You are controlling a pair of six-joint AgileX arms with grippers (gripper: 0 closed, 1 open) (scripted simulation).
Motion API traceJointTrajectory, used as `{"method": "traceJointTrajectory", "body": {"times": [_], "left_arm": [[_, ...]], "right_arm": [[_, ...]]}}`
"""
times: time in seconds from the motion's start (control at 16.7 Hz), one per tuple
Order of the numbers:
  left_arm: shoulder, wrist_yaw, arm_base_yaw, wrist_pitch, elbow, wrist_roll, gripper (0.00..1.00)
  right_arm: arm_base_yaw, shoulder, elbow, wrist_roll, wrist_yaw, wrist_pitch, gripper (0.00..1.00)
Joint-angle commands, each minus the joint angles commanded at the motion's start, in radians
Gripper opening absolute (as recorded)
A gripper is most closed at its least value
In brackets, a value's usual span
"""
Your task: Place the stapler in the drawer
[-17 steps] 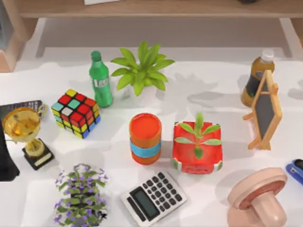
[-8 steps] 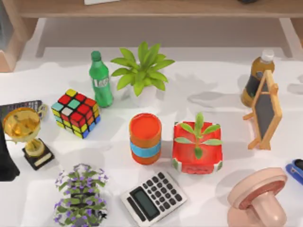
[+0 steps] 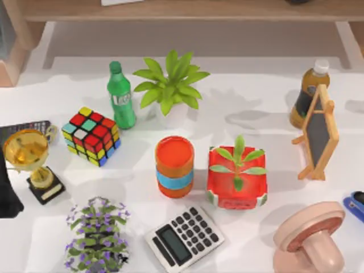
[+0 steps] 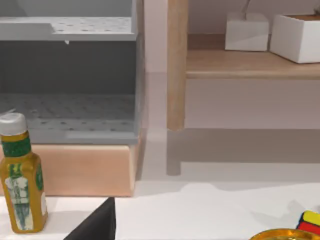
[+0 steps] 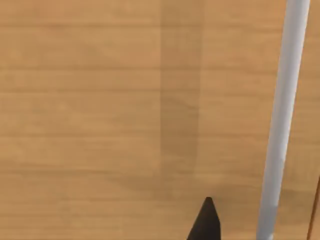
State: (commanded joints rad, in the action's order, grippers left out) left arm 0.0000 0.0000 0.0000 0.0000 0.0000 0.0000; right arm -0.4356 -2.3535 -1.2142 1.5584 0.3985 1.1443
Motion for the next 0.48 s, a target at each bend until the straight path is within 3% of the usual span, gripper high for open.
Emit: {"method": "traceJointTrajectory", "body": {"times": [0.18, 0.48], "left_arm": [[0.000, 0.000, 0.000, 0.000, 0.000, 0.000, 1.00], [0.000, 0.000, 0.000, 0.000, 0.000, 0.000, 1.00]], "right_arm": [[0.000, 0.000, 0.000, 0.000, 0.000, 0.000, 0.02], [0.000, 0.000, 0.000, 0.000, 0.000, 0.000, 0.00]]}}
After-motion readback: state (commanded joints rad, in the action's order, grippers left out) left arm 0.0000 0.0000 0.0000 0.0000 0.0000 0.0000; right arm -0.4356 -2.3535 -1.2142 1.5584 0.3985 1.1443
